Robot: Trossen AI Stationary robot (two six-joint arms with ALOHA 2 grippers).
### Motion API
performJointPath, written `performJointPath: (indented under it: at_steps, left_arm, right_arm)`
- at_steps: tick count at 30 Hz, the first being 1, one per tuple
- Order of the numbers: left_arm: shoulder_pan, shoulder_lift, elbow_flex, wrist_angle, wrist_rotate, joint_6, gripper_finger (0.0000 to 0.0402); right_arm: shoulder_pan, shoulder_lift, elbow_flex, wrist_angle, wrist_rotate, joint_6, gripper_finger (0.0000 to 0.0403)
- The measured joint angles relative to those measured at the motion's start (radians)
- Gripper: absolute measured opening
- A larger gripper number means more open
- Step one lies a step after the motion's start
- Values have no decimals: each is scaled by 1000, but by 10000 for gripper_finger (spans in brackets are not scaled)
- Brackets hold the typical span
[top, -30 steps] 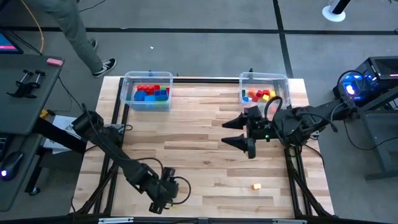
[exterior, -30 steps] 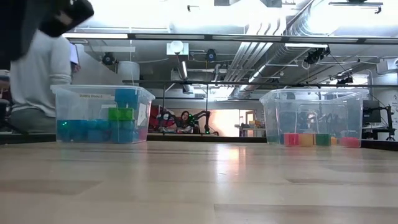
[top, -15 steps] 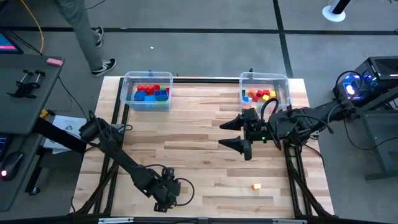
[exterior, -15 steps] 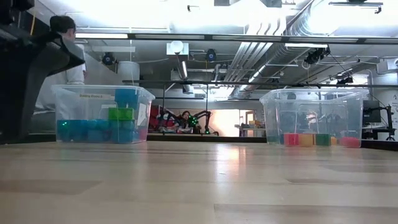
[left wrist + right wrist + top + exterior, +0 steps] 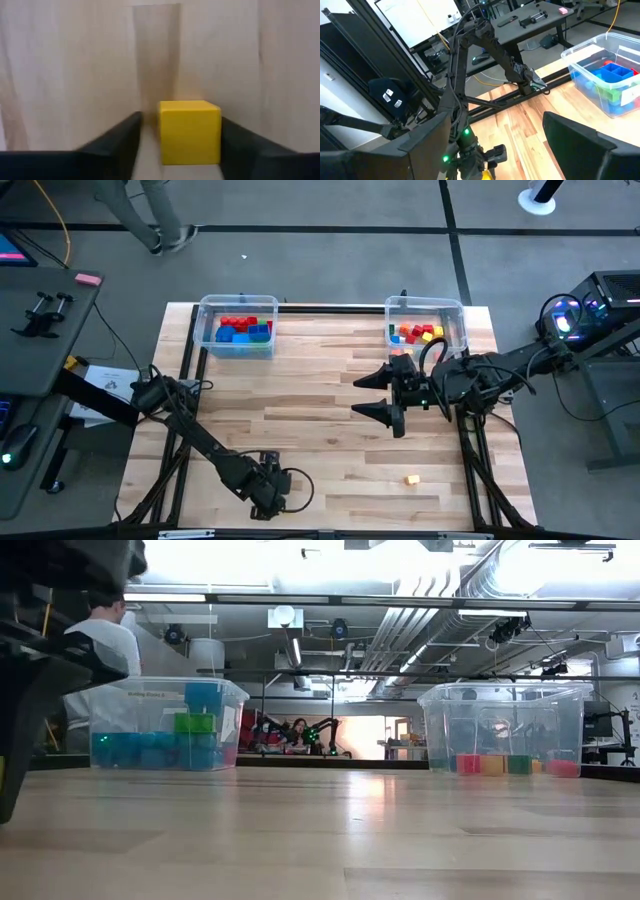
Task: Sort blocks by size
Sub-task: Put the small block into the right transparent bin
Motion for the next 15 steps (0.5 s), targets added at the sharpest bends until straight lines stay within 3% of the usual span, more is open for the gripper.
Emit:
performJointPath:
  at_steps: [3, 4, 8, 12, 15]
  left_arm:
    - [1, -8, 0, -2, -7, -20, 107]
    - [4, -17, -1, -2, -3, -20, 88]
    - [34, -83, -1, -60, -84, -10, 94]
    - [114, -191, -2, -123, -316, 24, 94]
    - [234, -255, -2, -13, -463, 88, 94]
  right_arm:
    - [0, 0, 0, 3, 0, 3, 314]
    - [0, 0, 0, 6, 0, 7, 314]
    - [0, 0, 0, 26, 0, 7, 314]
    - [0, 0, -1, 123, 61, -58, 314]
    - [-3, 0, -1, 240, 145, -178, 314]
